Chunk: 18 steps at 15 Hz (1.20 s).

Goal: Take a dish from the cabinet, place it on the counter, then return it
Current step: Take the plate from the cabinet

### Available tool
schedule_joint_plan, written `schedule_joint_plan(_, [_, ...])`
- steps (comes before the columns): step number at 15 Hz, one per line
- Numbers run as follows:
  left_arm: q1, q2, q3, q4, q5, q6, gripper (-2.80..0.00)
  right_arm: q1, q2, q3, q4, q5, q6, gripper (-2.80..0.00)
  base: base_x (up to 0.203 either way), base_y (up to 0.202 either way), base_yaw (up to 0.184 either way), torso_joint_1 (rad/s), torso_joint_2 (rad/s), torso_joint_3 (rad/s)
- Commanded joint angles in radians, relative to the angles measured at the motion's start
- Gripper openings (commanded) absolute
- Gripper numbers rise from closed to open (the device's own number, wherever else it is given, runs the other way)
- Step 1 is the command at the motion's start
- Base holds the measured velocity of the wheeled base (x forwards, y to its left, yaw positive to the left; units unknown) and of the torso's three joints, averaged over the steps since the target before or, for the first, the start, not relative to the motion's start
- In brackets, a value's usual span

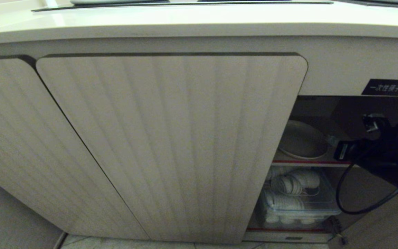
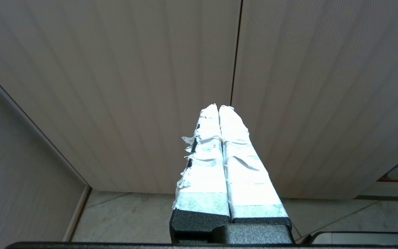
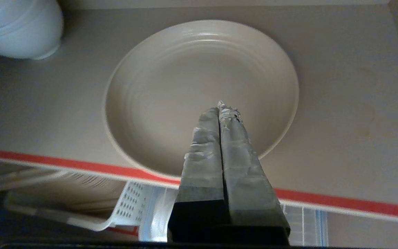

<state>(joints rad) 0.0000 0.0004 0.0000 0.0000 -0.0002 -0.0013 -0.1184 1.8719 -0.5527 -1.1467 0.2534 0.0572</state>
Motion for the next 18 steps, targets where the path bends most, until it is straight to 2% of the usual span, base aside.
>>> schedule_joint_plan(1, [0.000, 0.000, 0.000, 0.000, 0.000, 0.000, -2.80, -0.001, 0.030, -0.023, -0.007, 0.001, 0.000, -2.80, 0.000, 0.000, 0.000, 0.000, 0.00, 0.000])
schedule_joint_plan(10, [0.000, 0.000, 0.000, 0.000, 0.000, 0.000, -2.80, -0.001, 0.073, -0.101, 0.069, -0.001, -0.003, -2.80, 0.000, 0.000, 0.000, 0.000, 0.00, 0.000])
schedule_joint_plan(18, [0.000, 0.000, 0.000, 0.000, 0.000, 0.000, -2.80, -0.007, 0.105, -0.141, 0.068, -0.019, -0.007, -2.80, 0.000, 0.000, 0.000, 0.000, 0.00, 0.000])
